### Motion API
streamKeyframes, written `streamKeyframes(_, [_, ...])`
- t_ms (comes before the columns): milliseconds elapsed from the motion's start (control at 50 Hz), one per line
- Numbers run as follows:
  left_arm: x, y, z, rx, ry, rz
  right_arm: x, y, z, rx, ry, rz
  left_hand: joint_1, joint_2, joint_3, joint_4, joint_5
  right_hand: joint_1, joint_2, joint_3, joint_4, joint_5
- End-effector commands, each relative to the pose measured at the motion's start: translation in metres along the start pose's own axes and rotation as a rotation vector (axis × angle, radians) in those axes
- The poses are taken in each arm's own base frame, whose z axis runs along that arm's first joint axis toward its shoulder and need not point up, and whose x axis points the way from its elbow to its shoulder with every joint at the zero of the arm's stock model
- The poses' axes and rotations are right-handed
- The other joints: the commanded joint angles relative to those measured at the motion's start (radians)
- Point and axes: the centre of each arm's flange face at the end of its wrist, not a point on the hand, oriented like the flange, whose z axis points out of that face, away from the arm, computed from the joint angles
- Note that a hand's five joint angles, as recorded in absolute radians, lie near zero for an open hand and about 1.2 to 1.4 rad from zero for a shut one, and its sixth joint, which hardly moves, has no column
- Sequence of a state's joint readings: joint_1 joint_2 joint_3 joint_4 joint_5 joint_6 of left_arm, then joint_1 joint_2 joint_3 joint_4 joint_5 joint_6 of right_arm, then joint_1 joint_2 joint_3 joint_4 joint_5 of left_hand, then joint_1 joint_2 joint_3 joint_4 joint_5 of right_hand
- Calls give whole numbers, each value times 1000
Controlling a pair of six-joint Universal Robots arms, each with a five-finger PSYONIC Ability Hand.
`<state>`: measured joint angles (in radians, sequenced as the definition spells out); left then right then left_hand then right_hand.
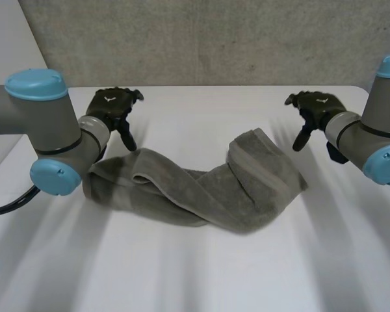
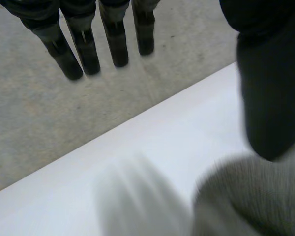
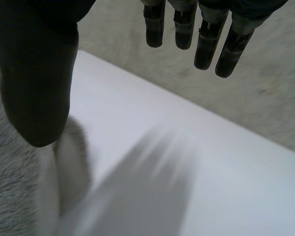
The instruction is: Fold the towel.
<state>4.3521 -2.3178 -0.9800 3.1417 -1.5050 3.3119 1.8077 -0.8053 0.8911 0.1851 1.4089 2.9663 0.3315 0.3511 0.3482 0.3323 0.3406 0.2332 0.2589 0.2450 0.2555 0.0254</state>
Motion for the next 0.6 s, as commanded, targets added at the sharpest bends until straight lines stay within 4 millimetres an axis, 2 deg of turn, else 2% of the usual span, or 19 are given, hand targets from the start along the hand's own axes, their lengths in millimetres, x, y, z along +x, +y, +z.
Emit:
streamKeyframes(20, [-5, -19, -10, 18, -59, -4, 4, -21, -25, 41, 9, -40, -144, -164, -161, -145, -328, -59, -84, -71, -81, -25])
streamKeyframes(100, [-5, -23, -23, 11, -50, -3, 0, -21, -39, 28, -10, -79, -130, -149, -146, -131, -313, -59, -84, -71, -81, -25])
streamKeyframes(200, [3, -25, -52, -6, 4, 9, -11, -18, -72, 5, -63, -173, -86, -105, -102, -87, -269, -59, -84, -71, -81, -25])
streamKeyframes(220, [3, -25, -52, -6, 4, 9, -11, -18, -72, 5, -63, -173, -86, -105, -102, -86, -269, -59, -84, -71, -81, -25])
streamKeyframes(300, [14, -19, -74, -33, 98, 7, -22, -4, -94, -29, -115, -227, -33, -53, -50, -34, -217, 7, -18, -4, -15, 41])
streamKeyframes(320, [14, -19, -74, -33, 98, 7, -22, -4, -94, -29, -115, -227, -33, -53, -50, -34, -216, 7, -18, -4, -15, 41])
streamKeyframes(360, [20, -9, -85, -63, 139, 3, -28, 10, -105, -40, -132, -248, -24, -44, -41, -25, -208, 7, -18, -4, -15, 41])
streamKeyframes(480, [25, 4, -89, -74, 152, 4, -34, 32, -116, -18, -131, -304, -24, -44, -41, -25, -208, 13, -12, 1, -9, 47])
streamKeyframes(520, [26, 10, -84, -58, 147, 8, -38, 45, -120, -9, -133, -346, -24, -44, -41, -25, -208, 22, -4, 10, 0, 55])
streamKeyframes(600, [27, 23, -77, -73, 148, 20, -42, 58, -122, -24, -145, -359, -6, -26, -23, -7, -190, 40, 14, 28, 17, 73])
